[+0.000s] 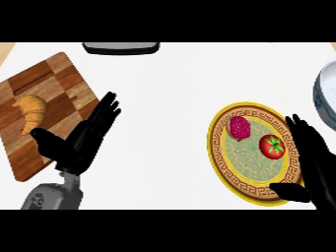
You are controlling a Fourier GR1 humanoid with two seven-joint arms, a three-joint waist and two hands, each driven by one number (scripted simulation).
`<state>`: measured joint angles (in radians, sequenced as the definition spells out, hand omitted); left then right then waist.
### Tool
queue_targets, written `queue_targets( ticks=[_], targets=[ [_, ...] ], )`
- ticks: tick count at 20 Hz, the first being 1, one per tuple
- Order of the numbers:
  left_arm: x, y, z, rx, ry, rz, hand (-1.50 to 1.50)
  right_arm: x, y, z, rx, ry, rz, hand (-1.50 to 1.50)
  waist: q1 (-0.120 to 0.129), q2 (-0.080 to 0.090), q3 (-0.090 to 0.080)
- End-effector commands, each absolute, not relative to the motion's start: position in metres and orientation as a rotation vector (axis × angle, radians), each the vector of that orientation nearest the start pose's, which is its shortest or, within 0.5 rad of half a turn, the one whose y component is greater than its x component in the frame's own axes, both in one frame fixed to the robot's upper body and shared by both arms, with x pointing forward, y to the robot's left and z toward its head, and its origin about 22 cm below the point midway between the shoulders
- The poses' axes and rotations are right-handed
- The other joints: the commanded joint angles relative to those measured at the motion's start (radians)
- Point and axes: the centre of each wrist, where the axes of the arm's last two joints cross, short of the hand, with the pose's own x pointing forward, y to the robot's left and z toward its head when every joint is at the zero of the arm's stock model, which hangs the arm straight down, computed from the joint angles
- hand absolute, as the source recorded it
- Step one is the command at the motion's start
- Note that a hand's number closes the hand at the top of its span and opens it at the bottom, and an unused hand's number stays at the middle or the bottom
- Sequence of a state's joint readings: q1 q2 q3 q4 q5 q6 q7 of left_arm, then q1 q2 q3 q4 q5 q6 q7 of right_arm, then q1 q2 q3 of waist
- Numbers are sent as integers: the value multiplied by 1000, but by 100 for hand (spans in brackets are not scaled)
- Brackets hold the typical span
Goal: Pick the tomato from the plate and place it in the bowl
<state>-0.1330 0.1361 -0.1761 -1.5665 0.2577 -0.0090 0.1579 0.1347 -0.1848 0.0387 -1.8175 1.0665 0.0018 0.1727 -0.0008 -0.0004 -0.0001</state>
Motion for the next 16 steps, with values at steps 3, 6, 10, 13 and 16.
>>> queue_targets(
  ticks=[3, 6, 10, 13, 16],
  targets=[
    [247, 216, 29, -263, -1496, -156, 0, 215, -275, 17, -1059, -1296, 841, -150, 2, 0, 0],
    [269, 200, 25, -269, -1479, -140, 0, 215, -253, 20, -1069, -1320, 820, -150, -1, 0, 0],
    [271, 196, 27, -259, -1501, -106, 0, 218, -255, 20, -1055, -1429, 873, 150, -2, 0, 0],
    [260, 197, 18, -271, -1483, -122, 0, 235, -275, 30, -1083, -1436, 883, 150, 1, 0, 0],
    [264, 200, 27, -250, -1473, -101, 0, 228, -256, -4, -1086, -1452, 925, 150, 1, 0, 0]
  ],
)
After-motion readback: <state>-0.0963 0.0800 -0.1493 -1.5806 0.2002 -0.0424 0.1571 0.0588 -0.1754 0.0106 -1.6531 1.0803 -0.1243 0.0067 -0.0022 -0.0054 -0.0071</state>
